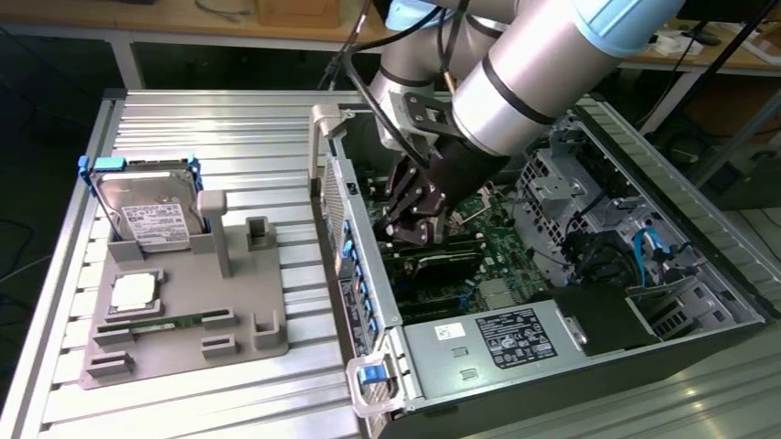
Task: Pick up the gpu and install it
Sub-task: 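Press down on the gpu until it lock into place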
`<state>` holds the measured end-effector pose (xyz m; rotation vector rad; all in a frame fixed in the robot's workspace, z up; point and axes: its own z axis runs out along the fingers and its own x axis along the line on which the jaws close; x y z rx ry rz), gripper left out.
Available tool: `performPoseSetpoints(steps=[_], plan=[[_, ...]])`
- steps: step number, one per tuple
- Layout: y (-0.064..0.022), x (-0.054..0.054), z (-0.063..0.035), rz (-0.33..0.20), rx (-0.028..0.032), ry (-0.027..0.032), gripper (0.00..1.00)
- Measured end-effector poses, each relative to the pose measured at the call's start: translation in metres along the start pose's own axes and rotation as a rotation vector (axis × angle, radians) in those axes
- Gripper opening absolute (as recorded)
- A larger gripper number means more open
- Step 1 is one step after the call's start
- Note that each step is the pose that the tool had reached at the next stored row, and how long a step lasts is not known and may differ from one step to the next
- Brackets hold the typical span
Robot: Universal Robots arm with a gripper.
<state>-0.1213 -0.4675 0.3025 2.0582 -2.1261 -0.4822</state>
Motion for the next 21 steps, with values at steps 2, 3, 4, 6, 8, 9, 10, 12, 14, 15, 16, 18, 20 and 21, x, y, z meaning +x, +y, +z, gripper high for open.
performPoseSetpoints(steps=[2, 3, 4, 6, 8, 9, 10, 12, 14, 15, 16, 18, 20, 21], plan=[[-0.0014, 0.0006, 0.0043, -0.002, -0.0062, -0.0073, 0.11], [-0.0016, 0.0008, 0.0060, -0.002, -0.0062, -0.0073, 0.11], [-0.0015, 0.0008, 0.0061, -0.002, -0.0062, -0.0072, 0.11], [-0.0016, 0.0008, 0.0062, -0.002, -0.0062, -0.0074, 0.11], [-0.0015, 0.0008, 0.0061, -0.002, -0.0065, -0.0066, 0.11], [-0.0013, 0.0007, 0.0056, 0.000, -0.0066, -0.0026, 0.11], [-0.0009, 0.0005, 0.0045, 0.003, -0.0063, 0.0057, 0.11], [-0.0006, 0.0004, 0.0034, 0.008, -0.0058, 0.0212, 0.11], [-0.0004, 0.0003, 0.0028, 0.014, -0.0049, 0.0390, 0.11], [-0.0002, 0.0002, 0.0024, 0.019, -0.0043, 0.0529, 0.11], [-0.0002, 0.0000, 0.0022, 0.022, -0.0038, 0.0612, 0.11], [0.0000, -0.0005, 0.0018, 0.027, -0.0030, 0.0774, 0.11], [-0.0002, -0.0010, 0.0017, 0.030, -0.0044, 0.0858, 0.11], [-0.0010, -0.0011, 0.0016, 0.031, -0.0096, 0.0861, 0.11]])
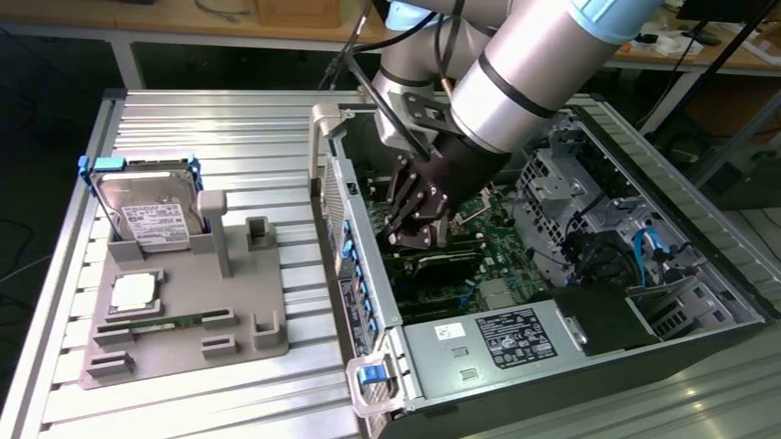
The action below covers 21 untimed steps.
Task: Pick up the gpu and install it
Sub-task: 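Press down on the gpu until it lock into place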
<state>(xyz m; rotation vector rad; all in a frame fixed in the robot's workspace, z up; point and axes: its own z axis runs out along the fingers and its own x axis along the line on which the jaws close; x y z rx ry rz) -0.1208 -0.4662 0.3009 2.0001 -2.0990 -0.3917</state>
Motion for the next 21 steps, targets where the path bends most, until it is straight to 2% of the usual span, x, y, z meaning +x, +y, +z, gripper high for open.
performPoseSetpoints(steps=[7, 8, 10, 13, 15, 18, 21], plan=[[-0.0091, -0.001, -0.0033, 0.002, -0.0507, 0.0022, 0.11], [-0.0114, -0.001, -0.0042, 0.003, -0.0639, 0.0028, 0.11], [-0.0139, -0.001, -0.0051, 0.004, -0.0783, 0.0035, 0.11], [-0.0166, -0.001, -0.0061, 0.004, -0.0965, 0.0043, 0.11], [-0.0174, -0.001, -0.0064, 0.005, -0.1051, 0.0046, 0.11], [-0.0176, -0.001, -0.0058, 0.005, -0.1065, 0.0038, 0.11], [-0.0181, -0.001, -0.0040, 0.003, -0.1067, -0.0002, 0.11]])
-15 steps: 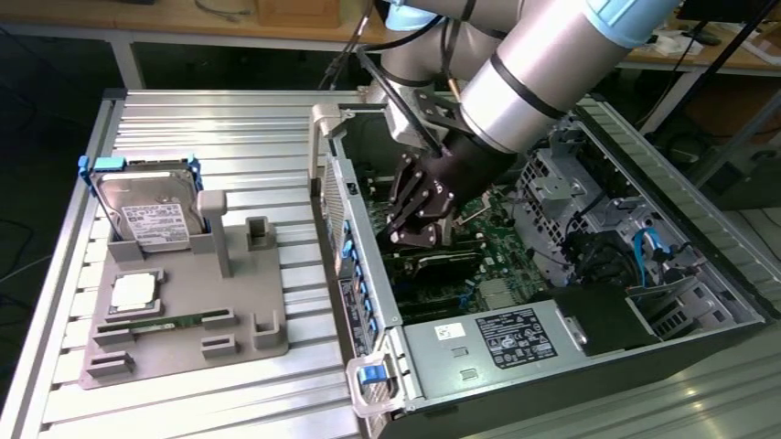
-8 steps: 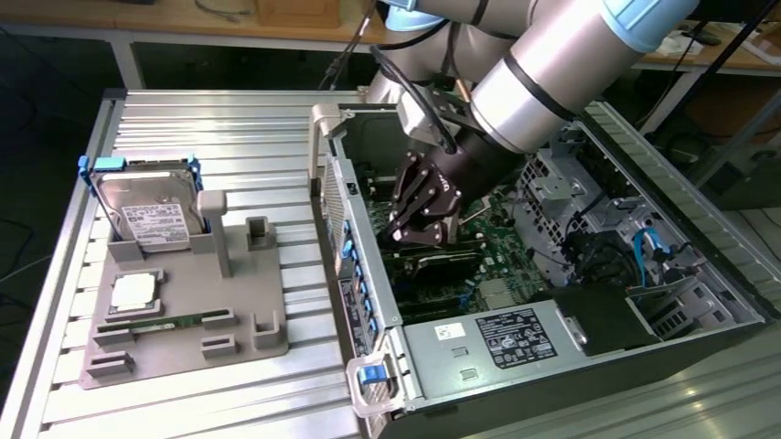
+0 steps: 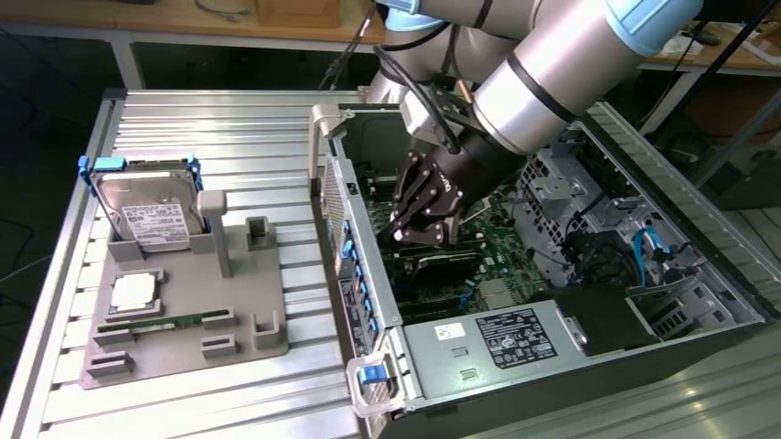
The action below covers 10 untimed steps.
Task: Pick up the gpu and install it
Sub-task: 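Press down on the gpu until it lock into place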
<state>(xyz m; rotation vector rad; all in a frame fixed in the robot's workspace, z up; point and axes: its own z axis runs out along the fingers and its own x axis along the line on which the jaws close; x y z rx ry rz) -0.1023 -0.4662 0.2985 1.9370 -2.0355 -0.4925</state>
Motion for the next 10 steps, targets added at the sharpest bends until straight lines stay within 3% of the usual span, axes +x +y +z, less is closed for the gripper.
performPoseSetpoints(steps=[7, 10], plan=[[0.0003, 0.0003, 0.0045, -0.002, -0.0006, -0.0050, 0.11], [0.0000, 0.0002, 0.0047, -0.002, -0.0090, -0.0058, 0.11]])
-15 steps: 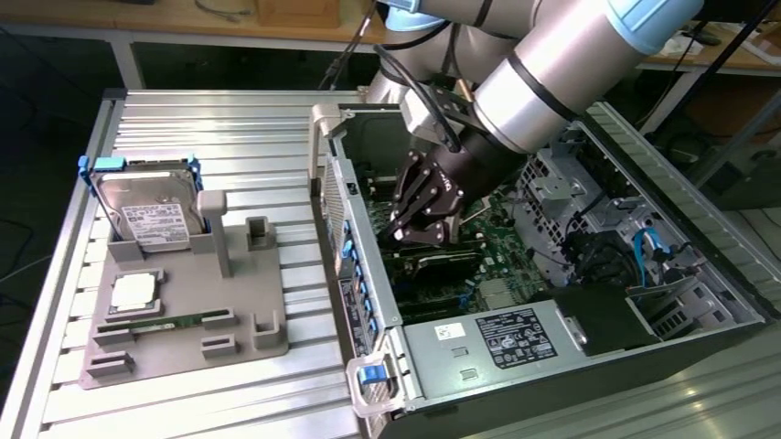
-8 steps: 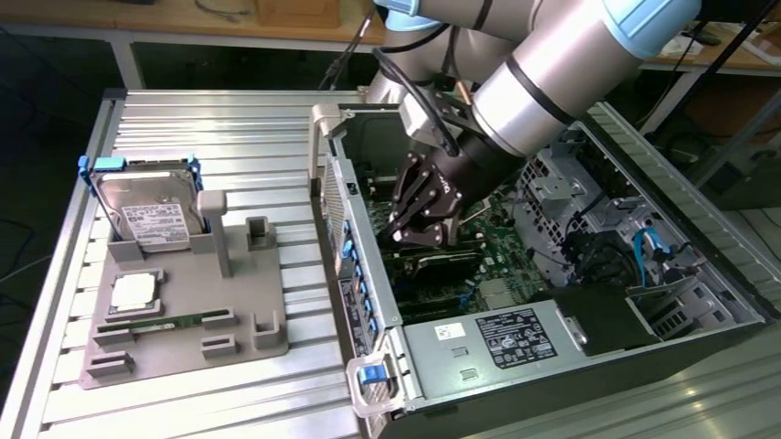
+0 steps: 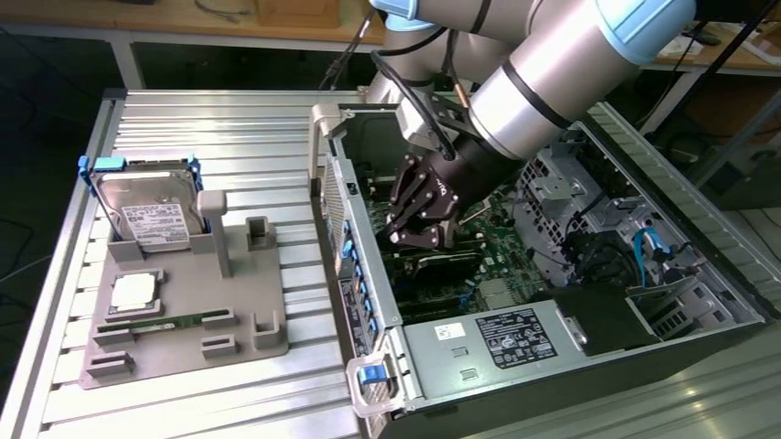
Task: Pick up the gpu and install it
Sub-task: 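Press down on the gpu until it lock into place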
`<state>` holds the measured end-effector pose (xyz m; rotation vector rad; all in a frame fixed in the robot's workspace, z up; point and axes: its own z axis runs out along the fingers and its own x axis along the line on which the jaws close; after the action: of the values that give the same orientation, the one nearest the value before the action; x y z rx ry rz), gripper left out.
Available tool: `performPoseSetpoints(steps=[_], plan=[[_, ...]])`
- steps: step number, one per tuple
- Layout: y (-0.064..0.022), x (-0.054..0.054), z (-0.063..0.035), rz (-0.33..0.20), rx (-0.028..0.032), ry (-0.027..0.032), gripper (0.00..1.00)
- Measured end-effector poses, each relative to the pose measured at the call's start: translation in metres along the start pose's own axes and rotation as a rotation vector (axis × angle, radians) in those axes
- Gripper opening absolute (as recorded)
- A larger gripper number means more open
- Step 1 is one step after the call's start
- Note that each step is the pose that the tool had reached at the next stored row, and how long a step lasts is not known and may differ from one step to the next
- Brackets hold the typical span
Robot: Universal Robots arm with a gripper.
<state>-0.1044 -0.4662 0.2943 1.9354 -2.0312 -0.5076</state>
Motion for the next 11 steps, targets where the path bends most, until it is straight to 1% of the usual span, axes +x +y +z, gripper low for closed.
performPoseSetpoints(steps=[1, 2, 4, 5, 6, 11], plan=[[-0.0003, 0.0000, -0.0001, 0.000, -0.0052, -0.0001, 0.11], [-0.0006, 0.0000, -0.0002, 0.000, -0.0118, -0.0003, 0.11], [-0.0011, 0.0000, -0.0003, 0.001, -0.0219, -0.0002, 0.11], [-0.0013, 0.0000, -0.0001, 0.001, -0.0259, -0.0002, 0.11], [-0.0016, 0.0001, 0.0006, 0.001, -0.0286, -0.0002, 0.11], [-0.0038, 0.0004, 0.0047, 0.000, -0.0325, -0.0015, 0.11]])
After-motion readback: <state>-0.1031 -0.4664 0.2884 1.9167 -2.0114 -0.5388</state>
